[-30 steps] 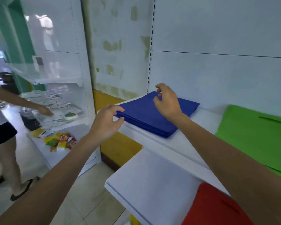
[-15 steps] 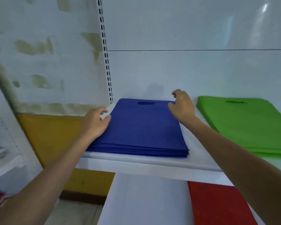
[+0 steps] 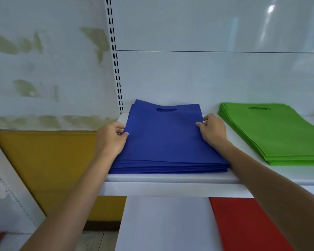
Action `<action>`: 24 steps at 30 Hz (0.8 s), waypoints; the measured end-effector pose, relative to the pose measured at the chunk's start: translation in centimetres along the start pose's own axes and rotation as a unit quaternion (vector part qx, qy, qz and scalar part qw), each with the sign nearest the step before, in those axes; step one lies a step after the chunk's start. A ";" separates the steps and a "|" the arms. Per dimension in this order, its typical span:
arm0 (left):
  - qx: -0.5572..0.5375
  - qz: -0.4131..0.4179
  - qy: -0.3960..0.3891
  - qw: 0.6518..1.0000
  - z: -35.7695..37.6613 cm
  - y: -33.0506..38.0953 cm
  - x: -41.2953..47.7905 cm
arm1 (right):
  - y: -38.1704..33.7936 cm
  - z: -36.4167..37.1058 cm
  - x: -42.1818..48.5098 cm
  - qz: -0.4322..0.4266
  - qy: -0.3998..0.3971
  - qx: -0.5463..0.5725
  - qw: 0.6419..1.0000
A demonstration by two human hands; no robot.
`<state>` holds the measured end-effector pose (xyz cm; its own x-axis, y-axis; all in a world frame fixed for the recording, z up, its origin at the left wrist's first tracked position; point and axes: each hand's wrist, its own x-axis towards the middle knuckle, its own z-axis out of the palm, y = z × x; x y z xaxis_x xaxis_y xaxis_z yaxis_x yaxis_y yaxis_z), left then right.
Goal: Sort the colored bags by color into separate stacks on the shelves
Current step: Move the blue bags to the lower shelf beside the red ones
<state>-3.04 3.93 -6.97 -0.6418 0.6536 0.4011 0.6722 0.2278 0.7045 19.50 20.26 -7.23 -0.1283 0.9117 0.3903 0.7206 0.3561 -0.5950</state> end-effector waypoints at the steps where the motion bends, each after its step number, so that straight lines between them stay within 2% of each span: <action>1: 0.003 0.009 0.008 1.000 0.0 0.0 -0.1 | 0.0 -0.1 -0.1 -0.009 0.010 0.000 1.000; 6: 0.017 0.050 0.043 0.998 -0.2 0.1 -0.4 | -0.1 -0.3 -0.5 -0.059 0.061 0.012 0.996; 11: 0.040 0.100 0.058 0.993 -0.8 0.7 -0.8 | -1.0 -2.6 -1.0 -0.102 0.116 0.121 0.981; 14: 0.024 0.169 0.062 0.983 -1.2 2.3 -1.0 | -1.4 -6.1 -1.5 -0.127 0.164 0.164 0.964; 19: -0.026 0.234 0.057 0.970 0.6 8.3 -2.8 | 1.9 -12.7 -2.5 -0.181 0.235 0.092 0.951; 24: -0.097 0.276 -0.018 0.956 6.5 16.3 -8.0 | 10.5 -22.1 -5.5 -0.144 0.265 -0.008 0.954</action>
<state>15.41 7.14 -2.51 -0.1929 0.6604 0.7257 0.8213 -0.2960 0.4877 42.83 14.47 -0.15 0.0373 0.5442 0.8381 0.7181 0.5687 -0.4012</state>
